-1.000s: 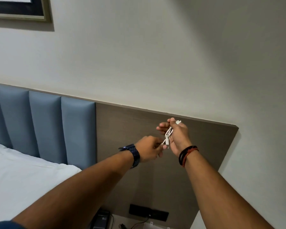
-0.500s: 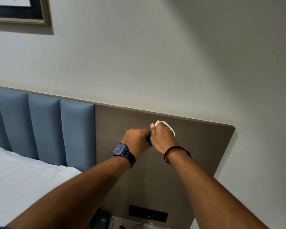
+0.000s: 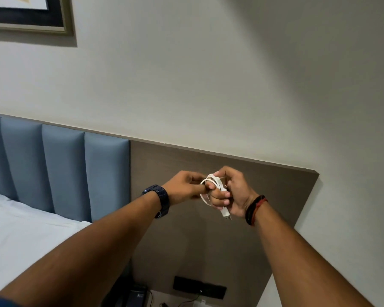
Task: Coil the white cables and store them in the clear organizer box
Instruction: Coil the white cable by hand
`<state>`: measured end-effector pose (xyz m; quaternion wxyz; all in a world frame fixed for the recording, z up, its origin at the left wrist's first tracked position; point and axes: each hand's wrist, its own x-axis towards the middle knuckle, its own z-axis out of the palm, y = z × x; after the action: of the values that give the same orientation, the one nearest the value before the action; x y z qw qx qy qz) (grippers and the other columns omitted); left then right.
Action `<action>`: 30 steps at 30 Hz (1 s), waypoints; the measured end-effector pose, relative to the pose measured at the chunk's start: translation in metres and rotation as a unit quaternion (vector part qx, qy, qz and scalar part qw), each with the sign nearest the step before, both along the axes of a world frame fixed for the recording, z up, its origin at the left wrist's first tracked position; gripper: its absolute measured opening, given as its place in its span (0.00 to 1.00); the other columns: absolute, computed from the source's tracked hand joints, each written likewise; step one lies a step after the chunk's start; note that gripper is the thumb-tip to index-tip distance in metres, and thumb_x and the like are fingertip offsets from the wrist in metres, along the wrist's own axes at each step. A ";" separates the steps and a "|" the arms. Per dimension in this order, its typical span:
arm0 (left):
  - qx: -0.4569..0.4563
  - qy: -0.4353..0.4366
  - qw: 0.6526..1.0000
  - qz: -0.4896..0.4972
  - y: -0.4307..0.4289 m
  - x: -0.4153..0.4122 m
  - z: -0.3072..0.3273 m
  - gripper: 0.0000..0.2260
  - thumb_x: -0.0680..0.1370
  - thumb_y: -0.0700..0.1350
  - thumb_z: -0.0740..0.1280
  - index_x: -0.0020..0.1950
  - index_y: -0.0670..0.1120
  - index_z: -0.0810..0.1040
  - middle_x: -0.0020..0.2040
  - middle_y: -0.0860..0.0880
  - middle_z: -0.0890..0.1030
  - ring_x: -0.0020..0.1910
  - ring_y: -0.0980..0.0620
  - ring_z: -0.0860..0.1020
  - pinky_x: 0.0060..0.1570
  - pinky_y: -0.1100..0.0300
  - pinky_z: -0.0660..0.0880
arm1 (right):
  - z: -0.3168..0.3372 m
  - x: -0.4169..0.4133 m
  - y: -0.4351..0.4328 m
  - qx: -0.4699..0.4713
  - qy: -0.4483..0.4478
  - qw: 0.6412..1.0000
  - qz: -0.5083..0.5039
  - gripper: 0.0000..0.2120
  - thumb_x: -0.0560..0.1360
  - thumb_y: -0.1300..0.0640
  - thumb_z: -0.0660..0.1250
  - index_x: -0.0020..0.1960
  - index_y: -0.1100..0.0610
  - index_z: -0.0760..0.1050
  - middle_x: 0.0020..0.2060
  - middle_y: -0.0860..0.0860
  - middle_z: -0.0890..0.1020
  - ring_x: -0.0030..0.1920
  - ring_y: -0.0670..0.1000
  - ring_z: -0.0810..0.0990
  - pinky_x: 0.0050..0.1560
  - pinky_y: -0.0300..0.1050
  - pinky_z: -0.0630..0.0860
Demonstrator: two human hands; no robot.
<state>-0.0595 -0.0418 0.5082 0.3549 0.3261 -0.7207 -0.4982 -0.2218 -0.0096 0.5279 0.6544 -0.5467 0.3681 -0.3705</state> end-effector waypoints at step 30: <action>-0.080 0.100 0.970 0.205 0.019 -0.038 -0.051 0.10 0.71 0.45 0.69 0.47 0.51 0.70 0.47 0.51 0.78 0.48 0.46 0.79 0.42 0.59 0.78 | -0.020 -0.021 -0.007 0.026 -0.215 0.954 -0.206 0.15 0.81 0.59 0.51 0.38 0.60 0.69 0.21 0.50 0.66 0.31 0.52 0.69 0.38 0.45 0.72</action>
<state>-0.0976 -0.0231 0.4568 0.5446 0.3857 -0.6367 -0.3862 -0.2423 -0.0164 0.5076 0.6419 -0.3488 0.3327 -0.5963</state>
